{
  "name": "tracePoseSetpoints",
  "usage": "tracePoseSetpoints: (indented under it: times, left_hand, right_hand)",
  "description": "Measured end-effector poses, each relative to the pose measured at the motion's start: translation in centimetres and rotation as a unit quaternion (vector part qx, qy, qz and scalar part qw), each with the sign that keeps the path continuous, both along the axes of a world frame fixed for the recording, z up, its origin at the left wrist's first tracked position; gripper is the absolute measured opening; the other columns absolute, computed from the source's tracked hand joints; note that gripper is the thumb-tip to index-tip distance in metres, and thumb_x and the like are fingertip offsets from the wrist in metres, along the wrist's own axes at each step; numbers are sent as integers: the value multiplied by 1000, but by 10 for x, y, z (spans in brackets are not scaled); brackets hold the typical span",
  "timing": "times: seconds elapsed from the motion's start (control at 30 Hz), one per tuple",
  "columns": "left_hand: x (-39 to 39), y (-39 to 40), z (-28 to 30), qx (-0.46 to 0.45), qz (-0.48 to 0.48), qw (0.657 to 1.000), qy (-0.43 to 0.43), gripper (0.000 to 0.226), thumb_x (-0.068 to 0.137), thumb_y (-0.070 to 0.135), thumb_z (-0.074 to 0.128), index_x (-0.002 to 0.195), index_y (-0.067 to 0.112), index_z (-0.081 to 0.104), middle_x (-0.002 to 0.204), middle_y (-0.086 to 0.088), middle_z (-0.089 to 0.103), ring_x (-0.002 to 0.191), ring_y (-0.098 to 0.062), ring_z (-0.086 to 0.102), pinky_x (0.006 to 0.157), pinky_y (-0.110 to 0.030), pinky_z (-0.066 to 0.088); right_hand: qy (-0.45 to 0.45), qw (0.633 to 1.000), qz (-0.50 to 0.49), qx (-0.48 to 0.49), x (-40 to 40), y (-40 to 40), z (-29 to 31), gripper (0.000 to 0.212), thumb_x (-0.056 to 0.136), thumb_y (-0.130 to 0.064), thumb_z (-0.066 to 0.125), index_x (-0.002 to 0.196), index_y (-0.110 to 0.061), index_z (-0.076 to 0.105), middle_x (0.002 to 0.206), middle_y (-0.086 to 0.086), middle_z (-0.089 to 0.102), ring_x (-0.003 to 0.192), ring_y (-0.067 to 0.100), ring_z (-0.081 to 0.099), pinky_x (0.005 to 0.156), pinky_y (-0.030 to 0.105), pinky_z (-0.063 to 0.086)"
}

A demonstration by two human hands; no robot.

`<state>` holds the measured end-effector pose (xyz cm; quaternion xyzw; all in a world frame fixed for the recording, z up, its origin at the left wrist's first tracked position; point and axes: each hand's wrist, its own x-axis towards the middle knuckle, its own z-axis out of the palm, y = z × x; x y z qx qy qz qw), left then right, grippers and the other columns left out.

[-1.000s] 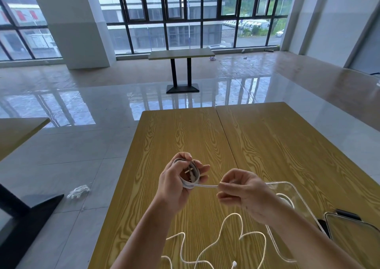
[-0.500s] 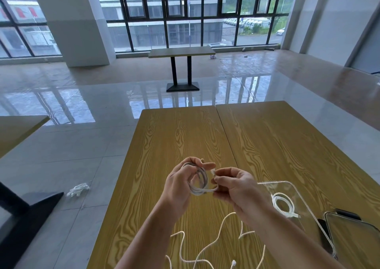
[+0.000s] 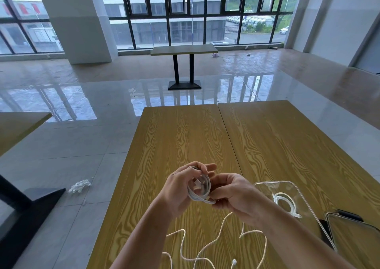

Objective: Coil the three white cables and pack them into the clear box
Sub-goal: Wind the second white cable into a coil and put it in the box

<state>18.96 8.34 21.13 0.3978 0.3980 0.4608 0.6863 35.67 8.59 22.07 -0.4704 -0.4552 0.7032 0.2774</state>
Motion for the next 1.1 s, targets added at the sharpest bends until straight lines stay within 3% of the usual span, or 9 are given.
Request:
tracePoseSetpoints:
  times: [0.17, 0.3, 0.5, 0.57, 0.67, 0.87, 0.97, 1.1]
  left_hand:
    - [-3, -2, -1, -13, -55, 998, 4, 16, 84, 18, 53, 86, 5, 61, 94, -18, 65, 80, -30, 64, 63, -39, 54]
    - [-7, -3, -3, -29, -78, 996, -18, 21, 88, 23, 52, 93, 5, 61, 90, -19, 64, 75, -33, 64, 69, -43, 53]
    - [-7, -7, 0, -33, -103, 994, -4, 42, 94, 47, 46, 92, 10, 66, 93, -12, 67, 80, -22, 63, 71, -35, 53]
    - [-6, -8, -1, -27, -114, 993, 13, 48, 100, 45, 41, 97, 6, 69, 99, -12, 69, 88, -23, 66, 77, -37, 54]
    - [-4, -11, 0, -21, -121, 992, 29, 49, 100, 45, 41, 97, 5, 69, 96, -10, 70, 87, -22, 66, 79, -35, 53]
    - [-2, -9, -8, -16, -69, 998, 3, 47, 99, 48, 43, 104, 10, 70, 107, -17, 68, 97, -28, 64, 92, -47, 50]
    - [2, -14, -14, -9, -14, 1000, -11, 46, 96, 50, 45, 111, 14, 69, 110, -17, 71, 98, -30, 68, 88, -44, 53]
    - [9, -32, -27, 28, 36, 995, 90, 46, 82, 49, 65, 119, 21, 64, 111, -10, 73, 100, -21, 70, 82, -33, 53]
  right_hand:
    - [-24, 999, -8, 45, -5, -7, -4, 47, 73, 17, 71, 110, -11, 59, 93, 12, 71, 78, 20, 67, 63, 29, 53]
    - [-22, 995, 8, 94, -3, -11, -7, 48, 75, 11, 71, 109, -18, 53, 85, 6, 72, 73, 16, 65, 64, 31, 51]
    - [172, 984, -41, 6, -4, -13, -12, 46, 72, -2, 61, 116, -15, 54, 98, 19, 66, 84, 31, 65, 66, 40, 54]
    - [151, 988, -27, 28, -7, -14, -11, 44, 76, -5, 68, 116, -19, 54, 100, 20, 68, 87, 34, 67, 70, 46, 56]
    - [43, 993, -28, 105, -13, -17, -9, 40, 80, -3, 78, 106, -27, 58, 91, 15, 74, 79, 31, 71, 80, 55, 57]
    - [20, 985, -68, 159, -14, -16, -4, 31, 82, -3, 76, 104, -18, 61, 90, 18, 76, 78, 31, 76, 71, 40, 63]
    - [16, 982, -94, 164, -13, -12, -4, 27, 83, -1, 74, 104, -12, 62, 83, 15, 77, 71, 26, 75, 61, 31, 60]
    - [-12, 975, -125, 184, -8, -6, -11, 23, 84, -9, 77, 98, -25, 67, 80, 13, 77, 69, 24, 73, 66, 37, 59]
